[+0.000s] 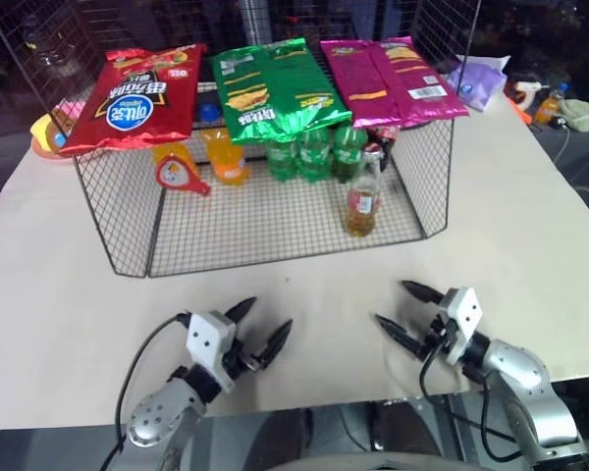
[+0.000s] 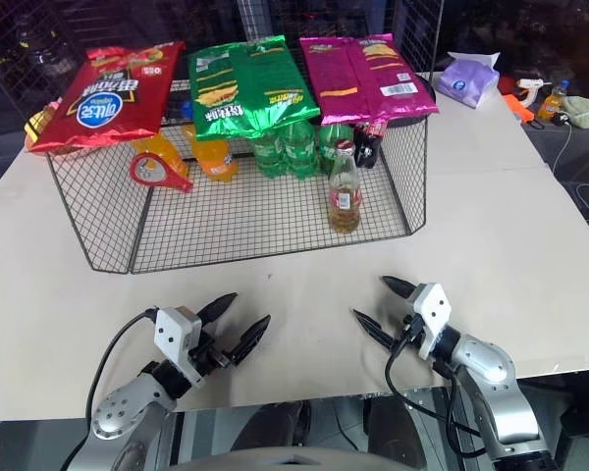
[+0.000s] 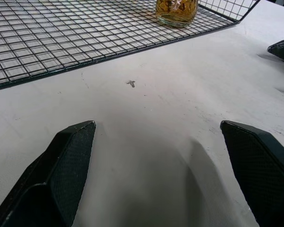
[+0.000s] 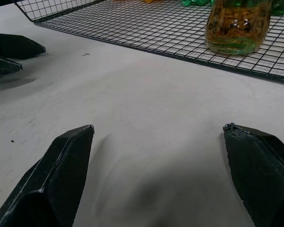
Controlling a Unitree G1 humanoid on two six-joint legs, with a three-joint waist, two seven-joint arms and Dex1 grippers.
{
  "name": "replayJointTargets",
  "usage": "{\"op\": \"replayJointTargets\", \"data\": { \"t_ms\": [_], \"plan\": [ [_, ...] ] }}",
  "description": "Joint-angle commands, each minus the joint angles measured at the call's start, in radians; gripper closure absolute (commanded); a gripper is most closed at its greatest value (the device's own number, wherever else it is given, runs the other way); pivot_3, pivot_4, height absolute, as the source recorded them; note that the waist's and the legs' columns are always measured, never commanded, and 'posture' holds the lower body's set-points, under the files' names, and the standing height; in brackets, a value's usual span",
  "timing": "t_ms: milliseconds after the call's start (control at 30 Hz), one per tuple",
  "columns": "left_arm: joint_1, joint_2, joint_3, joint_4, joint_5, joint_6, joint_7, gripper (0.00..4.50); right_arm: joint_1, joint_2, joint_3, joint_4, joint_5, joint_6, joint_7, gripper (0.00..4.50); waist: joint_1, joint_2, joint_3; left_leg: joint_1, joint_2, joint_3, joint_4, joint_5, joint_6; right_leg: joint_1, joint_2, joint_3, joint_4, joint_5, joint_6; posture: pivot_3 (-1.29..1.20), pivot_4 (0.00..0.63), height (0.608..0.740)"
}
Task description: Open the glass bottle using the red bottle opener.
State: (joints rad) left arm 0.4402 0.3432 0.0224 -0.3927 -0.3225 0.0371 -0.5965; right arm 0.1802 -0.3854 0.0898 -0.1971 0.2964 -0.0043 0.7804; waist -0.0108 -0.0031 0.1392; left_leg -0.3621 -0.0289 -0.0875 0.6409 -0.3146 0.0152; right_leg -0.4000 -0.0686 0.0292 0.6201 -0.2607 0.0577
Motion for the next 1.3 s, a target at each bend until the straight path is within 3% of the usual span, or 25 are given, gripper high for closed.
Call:
{"op": "replayJointTargets", "data": {
  "t_ms": [33,867,1100,1300],
  "plan": [
    [0.017,0.012,-0.006,-0.009,0.002,-0.001,-0.011,0.1,0.016,-0.005,0.019,0.0,-0.002,0.023,0.005,0.09,0.0,0.0,0.0,0.0,0.0,0.0,0.0,0.0,0.0,0.0,0.0,0.0,0.0,0.0,0.0,0.0,0.15,0.74],
    [0.001,0.022,0.02,-0.006,-0.014,0.026,0.015,0.1,-0.014,-0.002,0.012,0.028,0.008,0.017,0.01,0.09,0.0,0.0,-0.001,0.001,-0.001,-0.002,0.011,0.0,0.0,0.004,0.001,-0.002,0.008,0.0,0.0,0.0,0.15,0.74],
    [-0.074,0.001,0.068,-0.026,0.012,0.031,0.112,0.1,-0.045,0.0,0.014,0.031,0.02,-0.017,0.038,0.09,0.0,0.0,-0.001,0.002,-0.001,-0.002,0.013,0.0,0.0,0.004,0.002,-0.002,0.013,0.0,0.0,0.0,0.15,0.74],
    [-0.263,0.018,0.183,0.031,0.042,0.054,0.231,0.1,-0.098,0.018,0.02,-0.002,0.066,-0.04,0.081,0.09,0.0,0.0,0.0,0.002,-0.001,-0.002,0.017,0.001,-0.002,0.003,0.005,-0.002,0.019,0.0,0.0,0.0,0.15,0.74]
  ]
}}
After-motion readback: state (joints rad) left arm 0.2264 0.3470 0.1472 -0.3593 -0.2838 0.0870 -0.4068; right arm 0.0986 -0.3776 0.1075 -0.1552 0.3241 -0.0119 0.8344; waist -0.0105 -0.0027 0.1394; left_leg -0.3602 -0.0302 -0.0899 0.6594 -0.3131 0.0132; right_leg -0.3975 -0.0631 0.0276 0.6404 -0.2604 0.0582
